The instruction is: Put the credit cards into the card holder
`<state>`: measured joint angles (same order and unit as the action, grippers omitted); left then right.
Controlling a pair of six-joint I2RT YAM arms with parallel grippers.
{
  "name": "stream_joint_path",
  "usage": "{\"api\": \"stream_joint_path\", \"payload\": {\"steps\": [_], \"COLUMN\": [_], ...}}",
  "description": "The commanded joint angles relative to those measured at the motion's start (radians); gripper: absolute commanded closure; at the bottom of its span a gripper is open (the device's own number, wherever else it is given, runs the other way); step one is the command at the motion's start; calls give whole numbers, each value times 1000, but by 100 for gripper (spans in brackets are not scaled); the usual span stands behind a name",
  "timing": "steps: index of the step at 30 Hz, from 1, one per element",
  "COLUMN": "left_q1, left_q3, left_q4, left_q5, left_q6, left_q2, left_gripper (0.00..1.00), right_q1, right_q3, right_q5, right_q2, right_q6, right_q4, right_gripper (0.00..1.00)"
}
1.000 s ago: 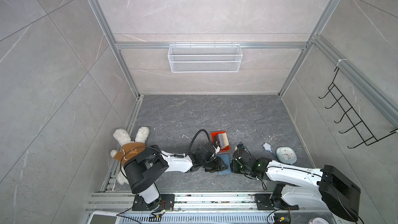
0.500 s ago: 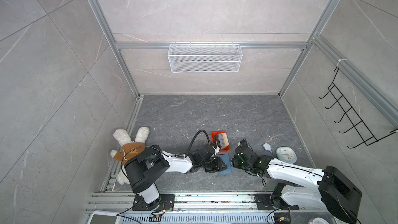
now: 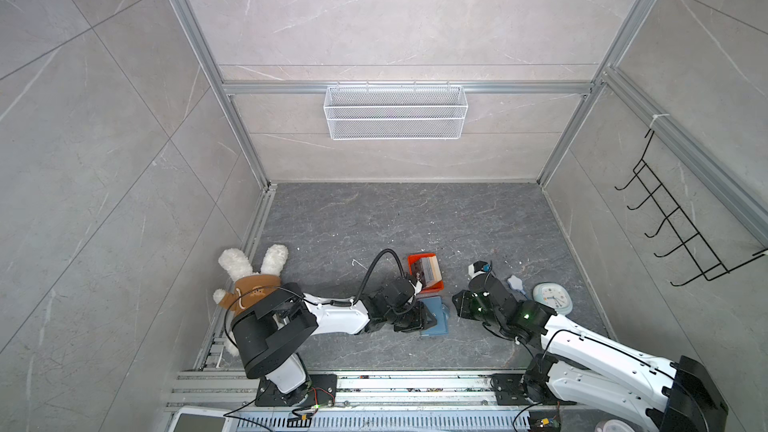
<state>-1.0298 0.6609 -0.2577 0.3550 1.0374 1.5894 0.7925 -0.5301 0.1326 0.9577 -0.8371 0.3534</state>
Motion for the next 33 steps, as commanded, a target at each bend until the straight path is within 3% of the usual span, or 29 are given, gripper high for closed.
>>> {"api": "stream_joint_path", "payload": {"steps": [1,5,8,11,19,28,33], "left_q1": [3,9,9,8,5,5,-7], "left_q3": [40,49,49,47,76,119,131], "left_q4": [77,182,217,218,304,291,291], "left_q5": [-46,-118,-148,-180,-220,-174,-208], "left_q6": [-63,-111,-138,-135,-167,-161,-133], "left_q2": [-59,-100,-123,-146,-155,-44,5], "left_gripper": [66,66,67,67,68,75,70], "right_q1": [4,17,19,19,28,63,94], "right_q3": [-34,-59,-114,-186,-229,-279,-305], "right_q5": [20,24,97,98,86,108,149], "right_q2": [-24,-49,-31,22,131,243,292], "right_q6": [56,122,64,97,76,30,-5], "right_q4": [64,59,137,221,222,254,275], "right_gripper": [69,53,55,60,64,70,70]}}
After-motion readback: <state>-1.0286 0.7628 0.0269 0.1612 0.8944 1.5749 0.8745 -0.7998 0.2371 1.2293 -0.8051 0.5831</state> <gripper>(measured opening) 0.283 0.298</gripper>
